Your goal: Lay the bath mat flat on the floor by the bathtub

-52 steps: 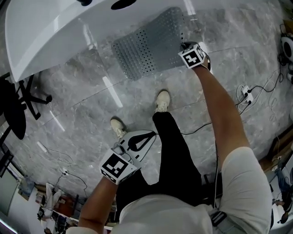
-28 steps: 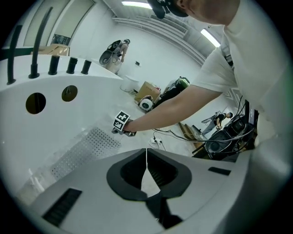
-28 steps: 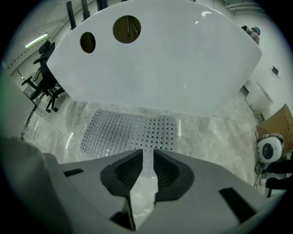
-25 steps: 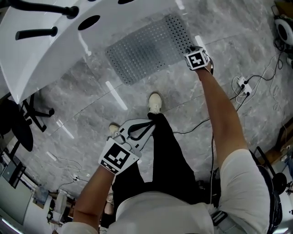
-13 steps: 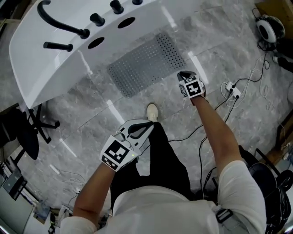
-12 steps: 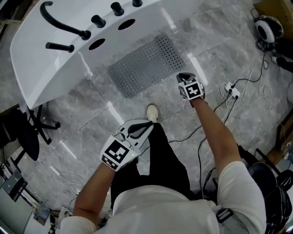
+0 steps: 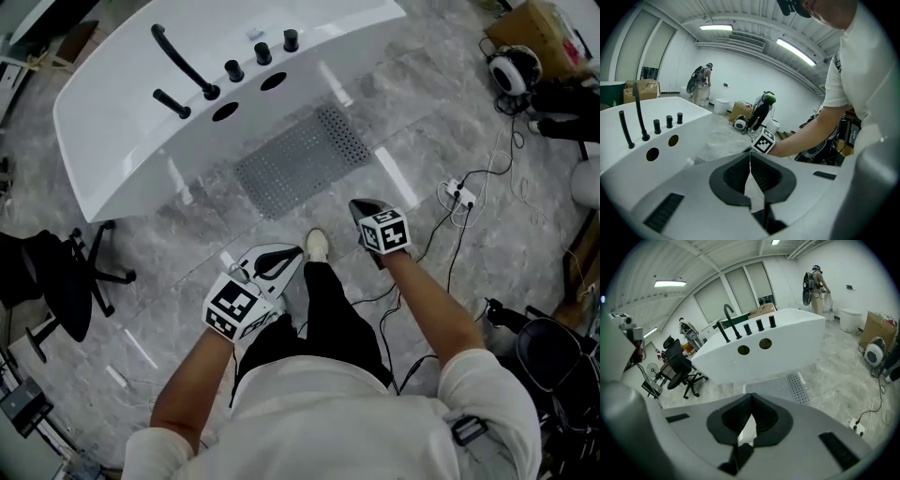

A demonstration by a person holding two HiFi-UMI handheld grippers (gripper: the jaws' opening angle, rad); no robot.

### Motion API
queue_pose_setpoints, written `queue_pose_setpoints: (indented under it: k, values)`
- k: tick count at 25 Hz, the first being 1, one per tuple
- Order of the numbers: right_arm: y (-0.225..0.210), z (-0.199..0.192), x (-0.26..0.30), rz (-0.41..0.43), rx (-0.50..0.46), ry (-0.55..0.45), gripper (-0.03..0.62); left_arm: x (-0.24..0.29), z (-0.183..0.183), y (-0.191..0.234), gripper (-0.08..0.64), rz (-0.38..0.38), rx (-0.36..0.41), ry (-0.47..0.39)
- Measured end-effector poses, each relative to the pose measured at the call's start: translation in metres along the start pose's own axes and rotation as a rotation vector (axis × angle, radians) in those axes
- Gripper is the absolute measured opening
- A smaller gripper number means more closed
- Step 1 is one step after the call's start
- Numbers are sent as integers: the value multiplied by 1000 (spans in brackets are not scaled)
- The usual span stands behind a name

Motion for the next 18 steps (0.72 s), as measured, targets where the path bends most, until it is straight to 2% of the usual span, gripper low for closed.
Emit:
queue_pose_setpoints:
  k: [5, 10, 15, 18]
  values:
    - [96, -3, -64, 54, -9, -40, 11, -65, -15, -38, 21, -23, -1, -42]
    - [194, -9, -122, 117, -35, -78, 11, -122, -48, -73, 21, -17, 25, -38]
    - [243, 8, -177, 85, -174, -149, 11, -167, -57, -96, 21, -7, 24, -88]
    - [272, 9, -202, 82, -183, -199, 9, -192, -67, -114, 21, -27, 31, -108]
Point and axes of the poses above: the fingertips, and each gripper's own axes: x forward along the fingers, y to its left, z out of its top, the point moved 5 cm from there along -x, backward along the fingers, and after that the axes turned 12 degrees about -x, right-handed, at the moved point
